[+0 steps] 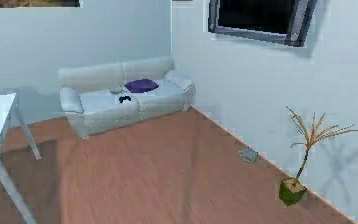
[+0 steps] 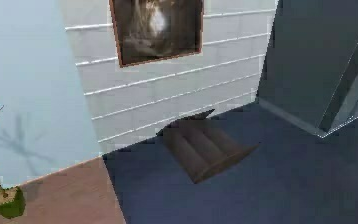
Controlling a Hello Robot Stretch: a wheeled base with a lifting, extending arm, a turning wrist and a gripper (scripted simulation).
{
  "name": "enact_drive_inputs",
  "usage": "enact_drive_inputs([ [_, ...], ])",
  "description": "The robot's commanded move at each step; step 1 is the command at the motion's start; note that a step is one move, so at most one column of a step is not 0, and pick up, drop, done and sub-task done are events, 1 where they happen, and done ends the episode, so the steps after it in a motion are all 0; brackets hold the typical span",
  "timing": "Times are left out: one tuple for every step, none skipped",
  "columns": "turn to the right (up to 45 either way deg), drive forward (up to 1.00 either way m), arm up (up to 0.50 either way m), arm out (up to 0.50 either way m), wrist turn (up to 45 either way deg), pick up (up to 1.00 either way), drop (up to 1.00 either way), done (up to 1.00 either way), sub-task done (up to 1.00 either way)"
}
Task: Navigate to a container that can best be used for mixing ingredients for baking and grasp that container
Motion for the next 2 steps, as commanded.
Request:
enact_drive_inputs([
  [-45.0, 0.00, 0.00, 0.00, 0.0, 0.00, 0.00, 0.00, 0.00],
  [-24.0, 0.00, 0.00, 0.00, 0.0, 0.00, 0.00, 0.00, 0.00],
])
